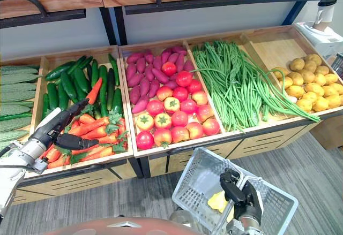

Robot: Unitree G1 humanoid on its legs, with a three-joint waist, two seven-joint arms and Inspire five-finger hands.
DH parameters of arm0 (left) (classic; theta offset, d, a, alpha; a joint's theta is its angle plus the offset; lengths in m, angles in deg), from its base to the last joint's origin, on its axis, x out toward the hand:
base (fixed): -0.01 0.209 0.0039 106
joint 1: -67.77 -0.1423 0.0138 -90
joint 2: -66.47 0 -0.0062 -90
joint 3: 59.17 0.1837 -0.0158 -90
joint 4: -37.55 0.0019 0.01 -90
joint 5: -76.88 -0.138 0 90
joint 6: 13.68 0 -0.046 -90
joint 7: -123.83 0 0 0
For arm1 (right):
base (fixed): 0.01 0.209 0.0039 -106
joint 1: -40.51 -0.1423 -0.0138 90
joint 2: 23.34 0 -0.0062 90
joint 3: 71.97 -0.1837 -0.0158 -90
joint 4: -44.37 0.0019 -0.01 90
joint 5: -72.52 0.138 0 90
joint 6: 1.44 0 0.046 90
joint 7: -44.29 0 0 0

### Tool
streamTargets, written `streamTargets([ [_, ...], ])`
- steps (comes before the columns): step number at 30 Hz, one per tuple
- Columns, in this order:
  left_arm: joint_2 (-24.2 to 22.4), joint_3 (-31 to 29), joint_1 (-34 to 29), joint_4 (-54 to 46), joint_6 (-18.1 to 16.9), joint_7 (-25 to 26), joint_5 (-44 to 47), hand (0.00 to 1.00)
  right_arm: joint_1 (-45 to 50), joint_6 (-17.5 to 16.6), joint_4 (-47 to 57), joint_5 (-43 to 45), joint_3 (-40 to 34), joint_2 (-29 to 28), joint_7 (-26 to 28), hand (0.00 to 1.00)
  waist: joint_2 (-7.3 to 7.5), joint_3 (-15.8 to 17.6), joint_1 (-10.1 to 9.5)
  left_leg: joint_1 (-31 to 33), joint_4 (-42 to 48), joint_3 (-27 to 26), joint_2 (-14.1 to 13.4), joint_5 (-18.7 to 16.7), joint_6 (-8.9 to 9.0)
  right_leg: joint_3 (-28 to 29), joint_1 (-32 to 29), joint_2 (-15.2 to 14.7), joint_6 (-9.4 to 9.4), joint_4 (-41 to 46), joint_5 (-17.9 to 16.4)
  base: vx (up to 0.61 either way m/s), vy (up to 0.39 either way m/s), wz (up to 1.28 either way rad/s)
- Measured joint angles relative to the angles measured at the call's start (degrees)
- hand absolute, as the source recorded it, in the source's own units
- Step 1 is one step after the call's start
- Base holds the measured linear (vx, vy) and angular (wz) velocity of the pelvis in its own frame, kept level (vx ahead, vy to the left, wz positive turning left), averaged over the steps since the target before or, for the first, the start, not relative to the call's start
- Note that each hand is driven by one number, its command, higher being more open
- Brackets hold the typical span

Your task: Pick vegetable in the basket

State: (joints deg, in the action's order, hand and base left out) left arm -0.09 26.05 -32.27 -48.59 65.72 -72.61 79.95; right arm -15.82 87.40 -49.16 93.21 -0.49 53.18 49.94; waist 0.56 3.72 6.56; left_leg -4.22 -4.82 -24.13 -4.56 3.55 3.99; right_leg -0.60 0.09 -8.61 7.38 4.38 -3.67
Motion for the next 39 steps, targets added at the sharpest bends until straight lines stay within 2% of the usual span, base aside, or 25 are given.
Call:
streamTargets([
  [12,-0.83,0.0,0.34,0.17,0.75,0.2,-9.24,1.0,-0.7,0.02,-0.01,-0.01,0.74,-0.02,1.05,0.0,-0.01,0.03,0.45,1.87,0.01,-1.79,-0.17,0.02,0.0,1.91,-2.23,0.3,-0.04,-1.62,1.6,0.0,0.005,-0.08],
  [20,-1.41,-0.01,2.47,1.34,0.9,4.21,-13.25,1.0,-0.88,0.02,0.0,0.0,1.34,-0.2,1.77,0.0,-0.13,0.53,1.25,2.89,0.01,-3.13,-0.24,-0.05,0.03,3.23,-3.7,0.51,-0.07,-1.69,2.25,0.0,0.001,-0.08],
  [24,-1.88,-1.0,3.58,1.09,1.15,4.54,-14.78,1.0,-1.72,0.01,0.03,0.0,1.27,-0.96,1.95,0.0,-0.37,2.16,1.26,3.88,0.02,-4.14,-0.3,-0.01,-0.02,4.31,-5.27,0.69,-0.09,-1.76,2.87,-0.01,-0.001,-0.13],
  [31,-6.8,-4.22,3.44,-0.05,3.62,5.04,-15.0,1.0,-3.2,0.01,0.18,0.0,1.12,-1.27,2.37,0.0,-1.35,4.94,1.41,5.39,0.04,-5.89,-0.32,-0.09,-0.12,5.82,-7.29,0.85,-0.05,-2.76,4.02,0.0,-0.01,-0.12],
  [39,-12.24,-5.17,0.42,0.21,3.41,7.12,-15.15,1.0,-4.32,-0.01,0.5,0.0,1.16,-1.3,2.27,0.0,-2.31,7.74,1.22,5.72,0.05,-7.26,-0.24,-0.63,-0.07,7.2,-8.04,0.79,0.35,-3.6,4.82,0.0,-0.013,-0.08],
])
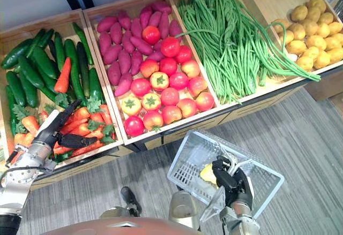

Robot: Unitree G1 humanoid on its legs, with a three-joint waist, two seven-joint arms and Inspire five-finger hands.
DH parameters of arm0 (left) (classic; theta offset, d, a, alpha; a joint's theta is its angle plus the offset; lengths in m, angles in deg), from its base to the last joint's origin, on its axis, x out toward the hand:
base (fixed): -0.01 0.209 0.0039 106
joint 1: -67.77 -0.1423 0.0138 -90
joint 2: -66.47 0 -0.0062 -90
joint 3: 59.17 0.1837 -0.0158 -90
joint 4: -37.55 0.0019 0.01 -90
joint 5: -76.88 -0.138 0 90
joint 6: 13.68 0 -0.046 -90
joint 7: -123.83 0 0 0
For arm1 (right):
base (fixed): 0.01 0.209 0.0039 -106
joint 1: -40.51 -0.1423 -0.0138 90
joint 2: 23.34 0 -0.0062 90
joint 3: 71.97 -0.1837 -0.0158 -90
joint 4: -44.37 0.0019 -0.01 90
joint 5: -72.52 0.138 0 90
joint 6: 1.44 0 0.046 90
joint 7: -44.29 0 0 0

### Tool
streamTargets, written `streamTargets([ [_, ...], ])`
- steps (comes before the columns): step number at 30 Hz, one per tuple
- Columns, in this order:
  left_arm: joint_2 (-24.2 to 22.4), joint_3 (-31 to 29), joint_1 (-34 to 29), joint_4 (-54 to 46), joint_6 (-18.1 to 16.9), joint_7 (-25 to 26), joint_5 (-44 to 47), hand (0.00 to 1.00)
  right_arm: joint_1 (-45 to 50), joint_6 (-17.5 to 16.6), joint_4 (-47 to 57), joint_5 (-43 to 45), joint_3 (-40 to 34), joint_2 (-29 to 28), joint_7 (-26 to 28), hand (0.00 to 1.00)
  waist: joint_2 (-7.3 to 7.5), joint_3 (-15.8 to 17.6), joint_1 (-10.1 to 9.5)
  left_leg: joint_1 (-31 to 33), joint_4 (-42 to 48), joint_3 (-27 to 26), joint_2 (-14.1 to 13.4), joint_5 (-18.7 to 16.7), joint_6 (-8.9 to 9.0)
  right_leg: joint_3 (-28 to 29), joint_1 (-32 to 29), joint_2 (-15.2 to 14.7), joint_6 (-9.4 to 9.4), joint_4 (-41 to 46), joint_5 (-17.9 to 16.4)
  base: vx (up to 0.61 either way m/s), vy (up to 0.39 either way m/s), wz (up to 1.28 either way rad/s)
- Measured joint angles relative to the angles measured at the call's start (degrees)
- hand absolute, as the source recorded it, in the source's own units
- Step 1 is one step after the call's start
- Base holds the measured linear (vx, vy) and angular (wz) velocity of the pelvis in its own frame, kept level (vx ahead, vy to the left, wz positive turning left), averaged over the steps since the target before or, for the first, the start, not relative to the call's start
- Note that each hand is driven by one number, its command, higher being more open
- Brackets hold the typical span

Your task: Pick vegetable in the basket

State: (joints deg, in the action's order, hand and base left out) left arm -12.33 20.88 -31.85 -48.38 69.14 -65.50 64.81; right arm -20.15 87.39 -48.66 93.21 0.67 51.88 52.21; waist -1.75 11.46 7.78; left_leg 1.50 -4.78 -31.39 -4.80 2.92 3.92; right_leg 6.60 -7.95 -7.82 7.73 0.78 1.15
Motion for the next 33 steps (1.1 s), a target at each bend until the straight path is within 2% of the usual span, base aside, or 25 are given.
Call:
streamTargets([
  [5,-2.88,-0.02,-0.11,1.03,-1.47,1.84,-3.31,1.0,-0.68,-0.02,0.0,-0.04,0.12,0.07,-0.37,0.0,-1.06,0.98,0.01,-0.02,-0.01,0.02,-0.18,-0.04,0.01,-0.06,0.04,-0.09,0.06,0.01,0.04,-0.01,-0.026,-0.01],
  [9,-3.18,0.14,-0.13,2.03,-2.8,2.86,-7.18,1.0,-1.02,-0.41,0.0,-0.07,1.03,0.84,-1.16,0.0,-1.52,1.56,0.05,-0.02,-0.02,0.02,-0.27,-0.04,0.02,-0.1,0.03,-0.07,0.09,0.0,0.05,-0.01,-0.018,0.0],
  [10,-3.18,0.11,-0.13,2.1,-3.02,3.13,-9.14,0.0,-1.02,-0.45,0.0,-0.09,1.49,1.17,-1.23,0.0,-1.6,1.83,0.08,0.01,-0.02,0.01,-0.26,-0.05,0.03,-0.09,0.01,-0.08,0.1,-0.04,0.06,0.0,0.0,0.0],
  [13,-3.18,0.05,-0.12,2.07,-3.05,3.99,-12.94,0.0,-1.11,-0.46,0.0,-0.2,2.43,1.3,-2.05,0.0,-1.65,2.03,0.13,0.04,-0.02,0.0,-0.33,-0.07,0.07,-0.1,0.0,-0.02,0.11,-0.16,0.05,-0.01,-0.022,0.0],
  [24,-2.13,-1.91,0.01,0.95,-2.67,6.16,-18.16,0.0,-1.45,-0.49,0.0,-0.2,3.15,1.36,-2.45,0.0,-1.35,2.5,0.13,0.18,0.0,-0.07,-0.36,-0.16,0.18,-0.16,0.09,-0.03,0.15,-0.74,0.07,0.0,-0.021,0.0],
  [30,-2.46,-1.61,0.21,1.23,-1.42,7.26,-21.17,0.0,-1.89,-0.49,0.0,-0.2,3.99,1.27,-3.32,0.0,-0.64,2.95,0.3,0.0,0.0,0.04,-0.36,-0.17,0.17,-0.33,0.35,-0.06,0.35,-0.79,0.19,0.0,-0.005,0.0],
  [33,-2.13,-1.62,0.28,-0.81,-0.82,7.04,-25.43,0.0,-2.03,-0.48,0.0,-0.2,4.01,1.24,-3.34,0.0,-0.56,3.0,0.34,-0.11,0.0,0.09,-0.37,-0.17,0.16,-0.44,0.52,-0.07,0.39,-0.86,0.21,0.0,0.0,0.0],
])
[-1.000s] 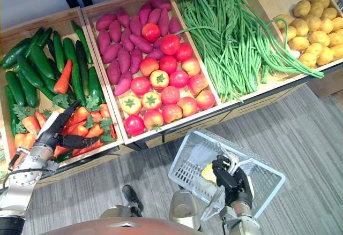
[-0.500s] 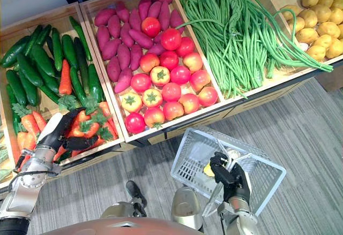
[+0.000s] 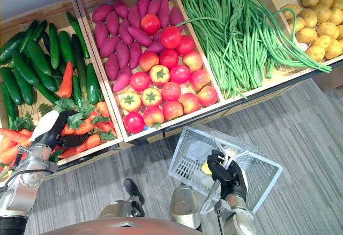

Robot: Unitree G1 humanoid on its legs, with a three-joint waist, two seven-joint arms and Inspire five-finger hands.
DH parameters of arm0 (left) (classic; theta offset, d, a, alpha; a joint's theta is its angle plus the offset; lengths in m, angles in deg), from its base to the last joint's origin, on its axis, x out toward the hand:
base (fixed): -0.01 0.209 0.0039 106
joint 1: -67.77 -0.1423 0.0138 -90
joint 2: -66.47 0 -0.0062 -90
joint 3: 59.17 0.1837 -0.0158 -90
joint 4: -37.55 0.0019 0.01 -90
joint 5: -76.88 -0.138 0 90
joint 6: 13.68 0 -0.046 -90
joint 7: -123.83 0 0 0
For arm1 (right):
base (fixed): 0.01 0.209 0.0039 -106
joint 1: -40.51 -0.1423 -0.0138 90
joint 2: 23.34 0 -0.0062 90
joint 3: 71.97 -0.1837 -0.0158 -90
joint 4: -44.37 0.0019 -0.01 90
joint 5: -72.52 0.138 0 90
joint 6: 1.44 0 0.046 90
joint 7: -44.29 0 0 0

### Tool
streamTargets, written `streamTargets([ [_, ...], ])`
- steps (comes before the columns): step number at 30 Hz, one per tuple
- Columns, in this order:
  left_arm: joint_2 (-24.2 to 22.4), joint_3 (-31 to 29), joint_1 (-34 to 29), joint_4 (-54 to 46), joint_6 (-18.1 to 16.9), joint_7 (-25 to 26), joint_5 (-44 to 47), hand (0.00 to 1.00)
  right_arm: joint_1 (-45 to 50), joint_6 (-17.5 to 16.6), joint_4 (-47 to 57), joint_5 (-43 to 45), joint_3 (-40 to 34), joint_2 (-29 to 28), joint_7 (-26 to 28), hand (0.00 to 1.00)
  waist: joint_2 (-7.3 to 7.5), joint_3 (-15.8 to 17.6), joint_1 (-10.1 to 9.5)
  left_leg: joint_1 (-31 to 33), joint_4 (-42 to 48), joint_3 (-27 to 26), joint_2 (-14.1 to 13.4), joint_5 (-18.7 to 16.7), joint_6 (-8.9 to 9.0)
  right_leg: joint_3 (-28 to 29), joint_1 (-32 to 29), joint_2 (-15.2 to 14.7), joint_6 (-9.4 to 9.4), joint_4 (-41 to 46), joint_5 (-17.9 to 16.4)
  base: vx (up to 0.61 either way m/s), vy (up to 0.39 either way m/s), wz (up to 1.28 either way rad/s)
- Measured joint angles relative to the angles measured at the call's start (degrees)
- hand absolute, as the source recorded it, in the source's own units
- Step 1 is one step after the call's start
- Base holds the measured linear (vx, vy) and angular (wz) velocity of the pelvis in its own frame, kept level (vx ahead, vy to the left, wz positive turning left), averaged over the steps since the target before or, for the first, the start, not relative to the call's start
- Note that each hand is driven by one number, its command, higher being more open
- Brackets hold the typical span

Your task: Pick vegetable in the basket

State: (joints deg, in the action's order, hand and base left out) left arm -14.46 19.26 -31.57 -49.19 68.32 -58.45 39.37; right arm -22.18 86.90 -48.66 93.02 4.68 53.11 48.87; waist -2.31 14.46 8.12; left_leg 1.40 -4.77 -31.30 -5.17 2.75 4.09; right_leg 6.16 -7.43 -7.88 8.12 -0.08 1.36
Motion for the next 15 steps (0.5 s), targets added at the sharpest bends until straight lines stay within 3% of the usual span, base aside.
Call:
streamTargets([
  [4,1.42,0.0,0.58,-4.06,2.03,-0.97,-3.85,0.0,0.0,0.01,0.0,0.05,-0.17,-0.12,0.02,0.0,0.15,0.09,0.04,-0.76,0.0,0.1,-0.12,-0.03,0.04,-0.31,0.85,0.1,0.02,-0.05,0.01,0.0,0.0,0.0],
  [15,5.32,-0.59,7.26,-12.91,1.61,0.37,-3.86,0.0,0.13,0.04,0.01,0.15,-2.02,-1.06,1.03,0.0,0.06,0.0,-0.11,-3.38,0.0,0.68,0.09,-0.03,0.05,-1.11,3.75,0.07,0.02,-0.03,0.01,-0.02,-0.016,0.02],
])
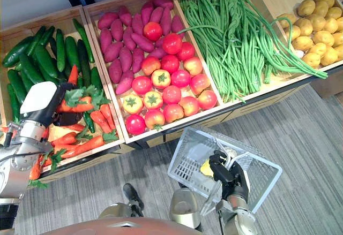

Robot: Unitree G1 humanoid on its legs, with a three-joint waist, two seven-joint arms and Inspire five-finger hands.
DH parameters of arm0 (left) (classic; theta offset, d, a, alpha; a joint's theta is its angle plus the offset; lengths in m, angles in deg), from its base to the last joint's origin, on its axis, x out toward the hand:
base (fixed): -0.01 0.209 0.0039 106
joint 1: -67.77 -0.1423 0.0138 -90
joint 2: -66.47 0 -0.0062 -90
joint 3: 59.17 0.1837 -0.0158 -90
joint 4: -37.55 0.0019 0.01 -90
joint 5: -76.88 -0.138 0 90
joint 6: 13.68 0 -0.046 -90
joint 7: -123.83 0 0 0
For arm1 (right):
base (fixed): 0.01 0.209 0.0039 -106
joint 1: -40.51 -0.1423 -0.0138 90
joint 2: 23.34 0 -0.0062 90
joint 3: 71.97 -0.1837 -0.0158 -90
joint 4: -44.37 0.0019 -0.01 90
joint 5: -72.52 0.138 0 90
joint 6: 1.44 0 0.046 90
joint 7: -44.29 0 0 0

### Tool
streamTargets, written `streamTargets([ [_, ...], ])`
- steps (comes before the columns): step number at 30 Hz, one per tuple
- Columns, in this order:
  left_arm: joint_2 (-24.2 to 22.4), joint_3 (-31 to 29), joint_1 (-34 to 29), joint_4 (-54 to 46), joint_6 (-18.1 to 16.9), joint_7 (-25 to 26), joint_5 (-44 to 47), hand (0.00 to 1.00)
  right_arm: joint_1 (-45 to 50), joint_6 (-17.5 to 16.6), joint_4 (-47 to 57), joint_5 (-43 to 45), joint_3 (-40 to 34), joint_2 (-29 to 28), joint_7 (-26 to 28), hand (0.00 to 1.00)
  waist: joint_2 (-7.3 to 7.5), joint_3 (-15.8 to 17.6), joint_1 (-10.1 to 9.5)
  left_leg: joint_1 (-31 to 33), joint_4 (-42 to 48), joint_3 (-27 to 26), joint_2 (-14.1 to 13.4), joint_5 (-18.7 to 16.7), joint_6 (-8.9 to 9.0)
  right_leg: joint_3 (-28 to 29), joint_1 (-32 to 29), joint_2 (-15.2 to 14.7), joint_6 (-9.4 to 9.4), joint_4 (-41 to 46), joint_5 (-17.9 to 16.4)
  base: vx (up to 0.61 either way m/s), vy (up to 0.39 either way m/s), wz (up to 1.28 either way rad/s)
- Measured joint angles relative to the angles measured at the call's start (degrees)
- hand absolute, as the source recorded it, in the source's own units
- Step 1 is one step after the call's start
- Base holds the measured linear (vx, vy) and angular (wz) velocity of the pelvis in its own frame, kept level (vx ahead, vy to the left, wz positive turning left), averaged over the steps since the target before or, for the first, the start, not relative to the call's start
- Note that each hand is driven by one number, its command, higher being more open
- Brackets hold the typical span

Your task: Pick vegetable in the basket

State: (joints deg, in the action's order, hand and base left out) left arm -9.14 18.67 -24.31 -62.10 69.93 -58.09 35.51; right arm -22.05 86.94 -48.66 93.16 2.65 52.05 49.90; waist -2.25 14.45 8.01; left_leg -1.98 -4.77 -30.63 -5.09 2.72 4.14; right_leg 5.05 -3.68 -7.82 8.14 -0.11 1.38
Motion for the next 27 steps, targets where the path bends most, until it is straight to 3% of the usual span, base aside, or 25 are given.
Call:
streamTargets([
  [8,1.95,-0.01,4.0,-0.09,0.05,1.33,0.14,0.0,1.03,0.09,-0.01,0.04,-2.26,-0.76,-0.01,0.0,-1.11,-2.72,-0.01,-0.83,0.0,-0.05,0.2,0.03,-0.03,0.05,0.79,0.0,0.0,0.01,0.0,-0.01,-0.003,0.0],
  [15,2.22,-0.02,5.33,-5.13,-1.13,3.15,0.54,0.0,1.14,0.24,-0.01,0.06,-5.55,-2.54,-0.42,0.0,-0.29,-4.64,0.03,-2.55,-0.02,-0.24,0.31,0.01,-0.02,0.31,2.32,-0.06,0.0,0.09,0.0,-0.03,-0.011,-0.02],
  [27,2.23,1.71,6.08,-6.55,-2.59,3.31,0.75,0.0,0.71,2.22,-0.04,-0.07,-22.8,-4.17,-5.02,0.0,-0.16,-9.4,0.43,-4.54,-0.09,-0.93,0.51,-0.14,0.2,1.42,2.89,-0.04,-0.76,1.27,-0.66,-0.04,-0.016,-0.04],
])
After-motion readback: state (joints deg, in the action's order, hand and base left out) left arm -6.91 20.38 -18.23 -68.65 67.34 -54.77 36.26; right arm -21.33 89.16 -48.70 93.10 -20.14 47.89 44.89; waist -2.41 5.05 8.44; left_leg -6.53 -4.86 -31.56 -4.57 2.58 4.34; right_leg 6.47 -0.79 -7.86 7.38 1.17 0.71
